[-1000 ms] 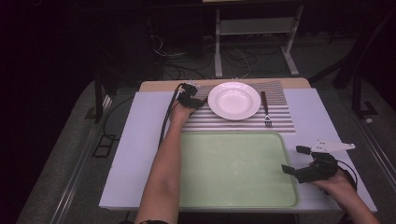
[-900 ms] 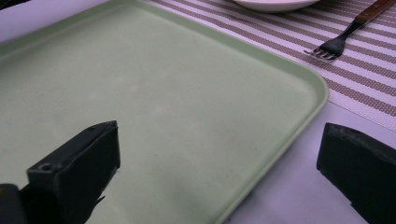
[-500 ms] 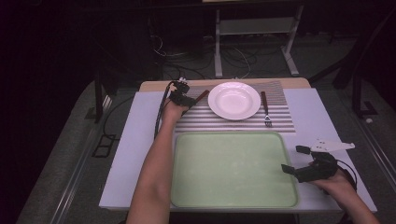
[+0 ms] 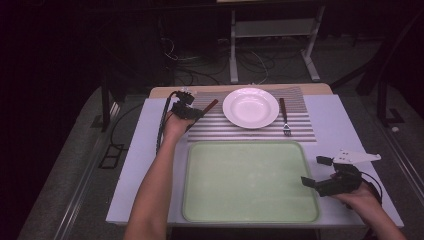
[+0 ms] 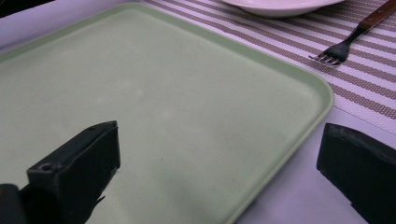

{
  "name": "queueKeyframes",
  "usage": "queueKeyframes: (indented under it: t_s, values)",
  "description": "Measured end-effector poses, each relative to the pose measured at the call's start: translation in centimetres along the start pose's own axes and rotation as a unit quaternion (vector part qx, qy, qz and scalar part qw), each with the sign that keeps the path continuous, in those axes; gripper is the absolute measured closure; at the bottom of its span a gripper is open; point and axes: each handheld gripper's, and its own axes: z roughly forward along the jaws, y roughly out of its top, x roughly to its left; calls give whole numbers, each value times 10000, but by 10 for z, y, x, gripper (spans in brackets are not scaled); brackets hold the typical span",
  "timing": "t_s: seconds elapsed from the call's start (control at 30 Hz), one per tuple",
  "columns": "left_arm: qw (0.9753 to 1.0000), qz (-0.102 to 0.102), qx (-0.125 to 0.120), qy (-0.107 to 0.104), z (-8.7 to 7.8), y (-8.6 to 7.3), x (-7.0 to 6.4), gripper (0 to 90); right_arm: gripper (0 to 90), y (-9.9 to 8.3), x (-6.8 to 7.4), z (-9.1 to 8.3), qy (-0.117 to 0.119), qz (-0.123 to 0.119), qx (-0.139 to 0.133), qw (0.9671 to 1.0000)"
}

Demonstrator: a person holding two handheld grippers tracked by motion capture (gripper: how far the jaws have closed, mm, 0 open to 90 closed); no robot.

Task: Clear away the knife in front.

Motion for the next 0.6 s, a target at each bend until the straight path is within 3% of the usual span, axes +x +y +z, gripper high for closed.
queueKeyframes:
  t_s: [0.4,0.6]
  values:
    - [9999,-33,-132,-79,-31,-17,-22,774,0,1,5,0,34,-75,-3,10000]
    - [9992,-48,-280,-268,-47,-22,-37,774,0,1,5,1,42,-82,15,10000]
